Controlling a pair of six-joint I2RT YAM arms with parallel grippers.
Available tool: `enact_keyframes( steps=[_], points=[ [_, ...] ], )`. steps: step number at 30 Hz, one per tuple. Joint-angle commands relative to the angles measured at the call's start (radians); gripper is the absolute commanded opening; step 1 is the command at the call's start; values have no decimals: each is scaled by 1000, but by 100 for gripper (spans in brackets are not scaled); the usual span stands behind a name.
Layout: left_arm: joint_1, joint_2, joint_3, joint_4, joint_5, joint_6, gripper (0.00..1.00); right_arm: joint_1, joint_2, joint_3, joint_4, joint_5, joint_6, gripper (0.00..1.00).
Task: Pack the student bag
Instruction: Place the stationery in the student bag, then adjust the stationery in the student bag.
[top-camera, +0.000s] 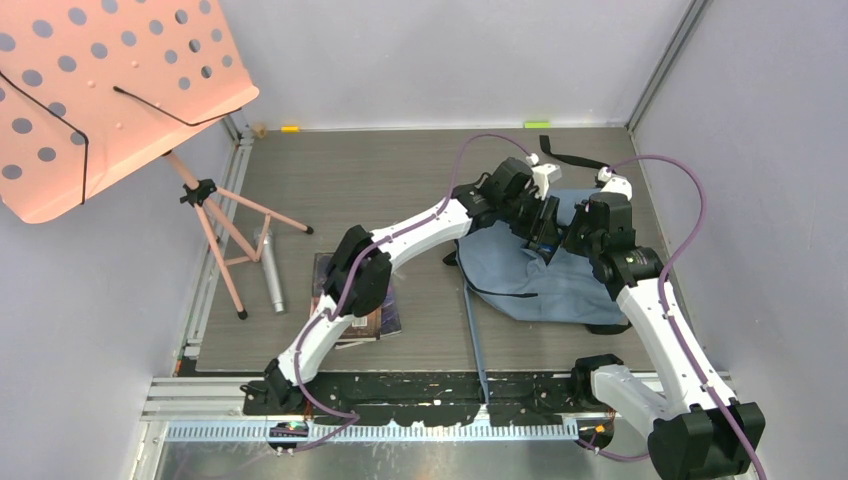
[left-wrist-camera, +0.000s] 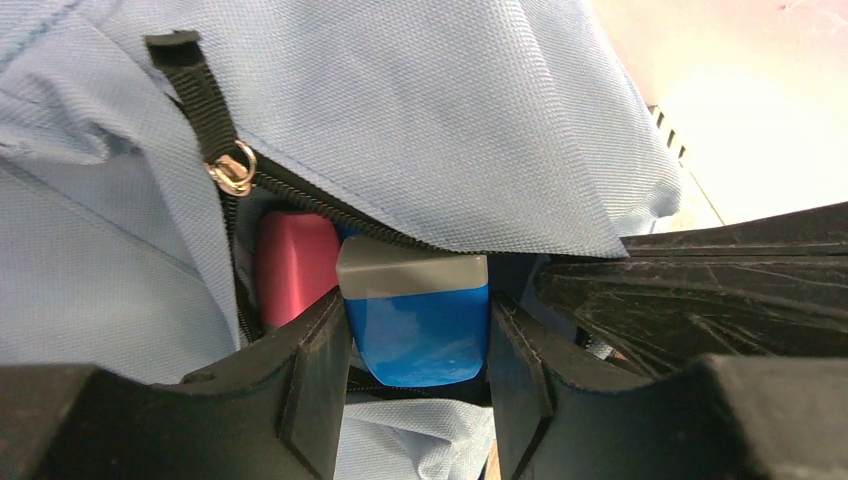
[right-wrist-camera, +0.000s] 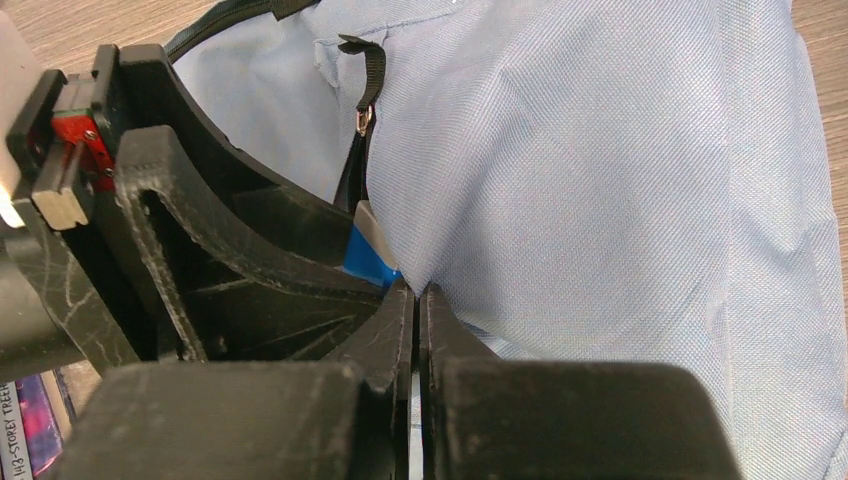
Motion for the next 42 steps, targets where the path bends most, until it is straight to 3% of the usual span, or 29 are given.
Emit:
enact_keyframes(
  steps=[1,7,14,25,31,38,42],
  points=[
    [-18,7,20,39,16,-11,27,4,-33,18,66,-3,9,1],
    [-18,-22,-26,56,5,-8,63,4,-30,18,67,-4,10,1],
    [-18,-77,-72,86,-25,31,76,4,-29,18,68,-3,10,1],
    [-16,-263,-286,166,-138,93,76,4,-27,18,66,-6,10,0],
    [2,-326,-432,208,-180,55,72,4,-27,18,66,-4,10,1],
    [58,-319,-524,322,-130,-50,54,4,-27,18,66,-5,10,1],
    [83,-284,-512,362,-78,-86,49,4,-25,18,66,-5,9,1]
  ],
)
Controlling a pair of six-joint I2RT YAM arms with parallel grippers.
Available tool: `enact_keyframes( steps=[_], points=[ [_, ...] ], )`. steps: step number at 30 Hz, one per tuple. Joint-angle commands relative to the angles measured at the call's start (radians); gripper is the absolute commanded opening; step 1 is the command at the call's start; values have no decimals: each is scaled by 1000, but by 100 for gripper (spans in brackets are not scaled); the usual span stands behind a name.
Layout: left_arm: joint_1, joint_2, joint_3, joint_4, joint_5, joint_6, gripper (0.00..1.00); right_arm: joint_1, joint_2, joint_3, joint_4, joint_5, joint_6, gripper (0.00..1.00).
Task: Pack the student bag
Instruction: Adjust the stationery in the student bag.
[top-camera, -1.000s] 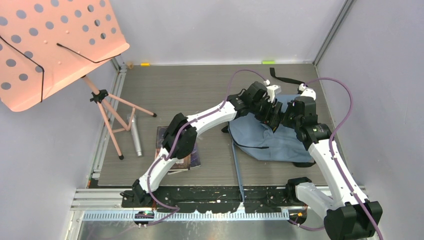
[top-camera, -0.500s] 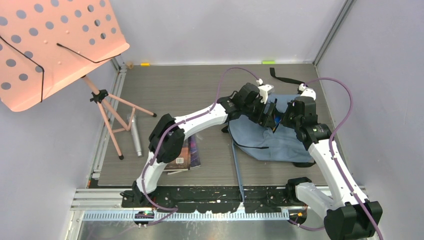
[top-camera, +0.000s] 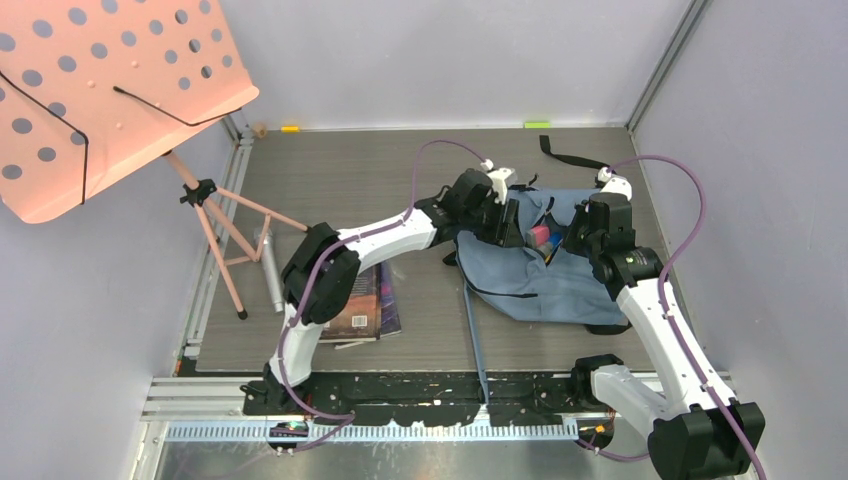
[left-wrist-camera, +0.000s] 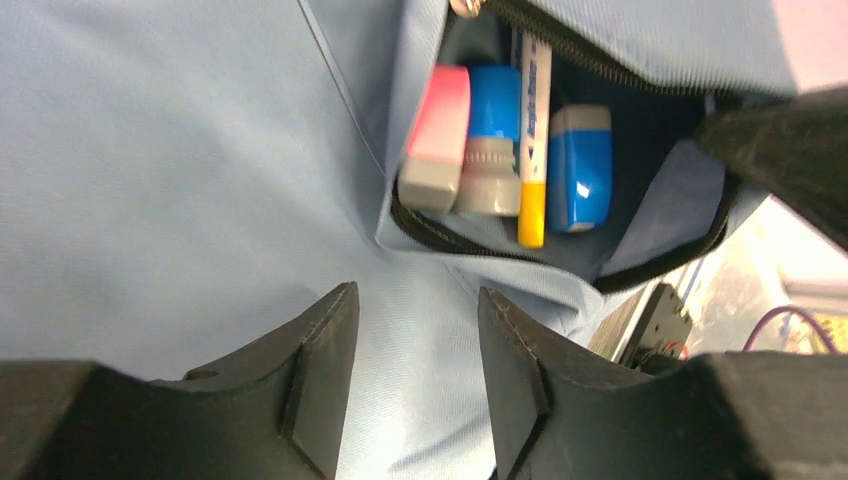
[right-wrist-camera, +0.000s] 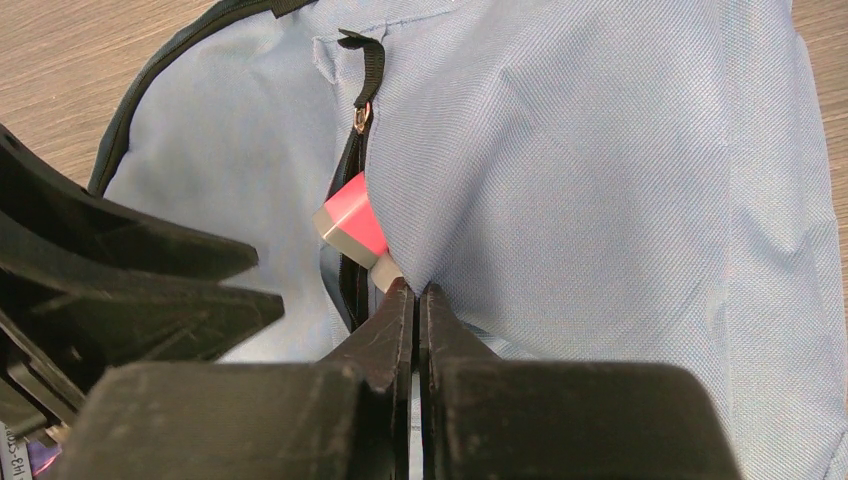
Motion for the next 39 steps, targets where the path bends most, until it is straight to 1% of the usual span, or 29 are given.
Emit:
enact_keyframes(
  steps=[1,6,14,22,25,28,30,31,32,35,36,39],
  points=[
    [34,14,30,131,65,-52,49,4,-24,20,66,-3,10,1],
    [44,54,60,164,106,-54,48,4,-22,21,67,-2,9,1],
    [46,125,131,140,139,-47,44,3,-20,21,66,0,8,1],
    [44,186,192,84,147,-39,33,4,-17,21,66,-1,8,0],
    [43,200,198,90,161,-45,26,3,-17,21,67,0,8,1],
    [37,209,195,107,189,-59,26,4,-15,22,67,1,8,0],
    [34,204,174,161,222,-89,25,4,-15,21,66,1,10,0],
    [31,200,160,202,240,-111,24,4,-15,21,67,2,9,1],
    [28,195,148,234,259,-131,20,4,-15,21,68,2,8,1],
    [18,172,127,305,302,-167,2,4,-14,21,67,2,8,1],
    [16,152,120,320,303,-170,0,4,-14,21,66,2,7,1],
    [15,65,90,343,262,-163,0,4,-12,22,67,1,9,1]
  ],
)
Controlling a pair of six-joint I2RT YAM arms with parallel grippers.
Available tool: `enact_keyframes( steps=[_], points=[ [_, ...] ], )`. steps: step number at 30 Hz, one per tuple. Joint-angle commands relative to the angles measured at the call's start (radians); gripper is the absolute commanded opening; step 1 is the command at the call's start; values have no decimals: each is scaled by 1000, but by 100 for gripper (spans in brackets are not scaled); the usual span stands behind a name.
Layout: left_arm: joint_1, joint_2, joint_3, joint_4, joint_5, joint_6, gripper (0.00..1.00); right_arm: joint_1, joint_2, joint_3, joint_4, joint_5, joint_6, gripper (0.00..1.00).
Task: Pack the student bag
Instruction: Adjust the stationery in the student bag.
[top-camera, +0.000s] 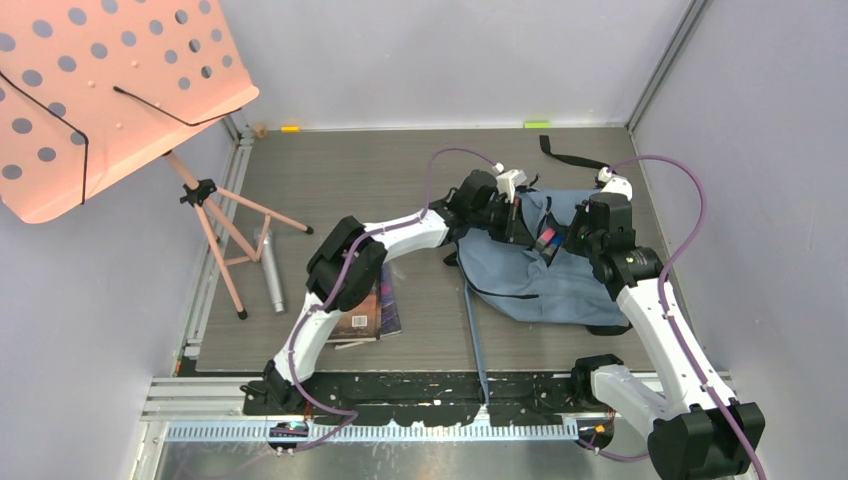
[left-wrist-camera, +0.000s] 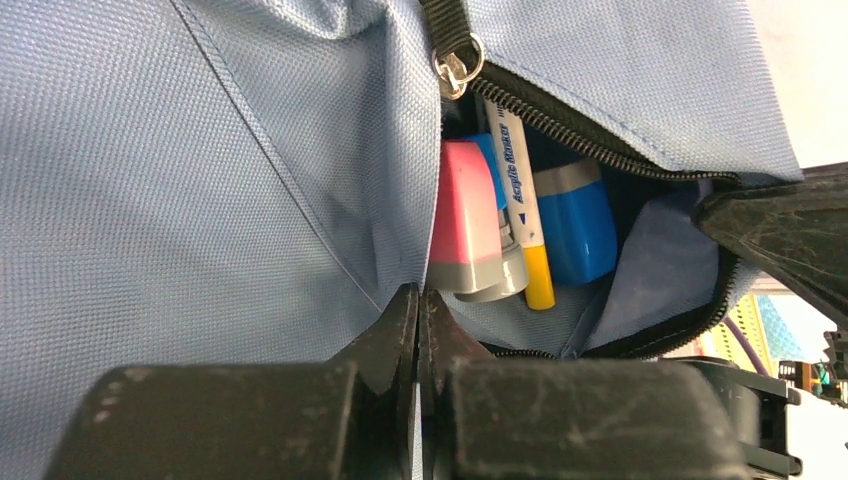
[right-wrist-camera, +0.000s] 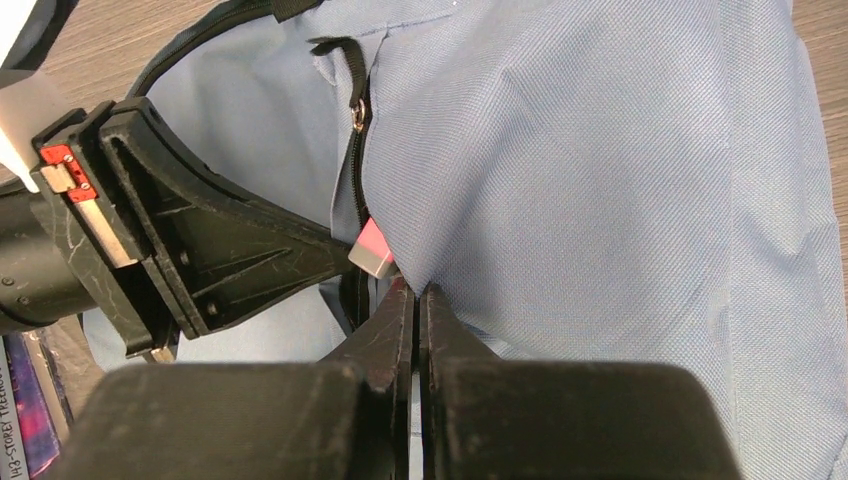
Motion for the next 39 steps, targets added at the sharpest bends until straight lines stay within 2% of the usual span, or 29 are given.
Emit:
enact_keyframes(
  steps=[1,6,12,18,24,28,34,39],
  points=[
    [-16,-168,-38,140,12,-25,0,4,-10,22,68,-2,9,1],
    [-21,-253,-24,173,7,-54,0,4,2,24,68,-9,10,1],
    [-25,-240,38,180,10,-83,0,4,15,25,69,-18,11,1],
    [-22,-253,22,39,-51,-29,0,4,27,29,73,-55,8,1],
    [6,-354,-84,-119,-150,66,0,12,50,42,93,-217,23,1],
    [43,-403,-160,-196,-150,89,0,114,89,66,77,-157,30,1],
    [63,-480,-301,-254,-146,136,0,384,172,70,110,-44,74,1],
    [76,-551,-423,-246,-158,153,0,460,239,93,117,-31,101,1]
  ],
)
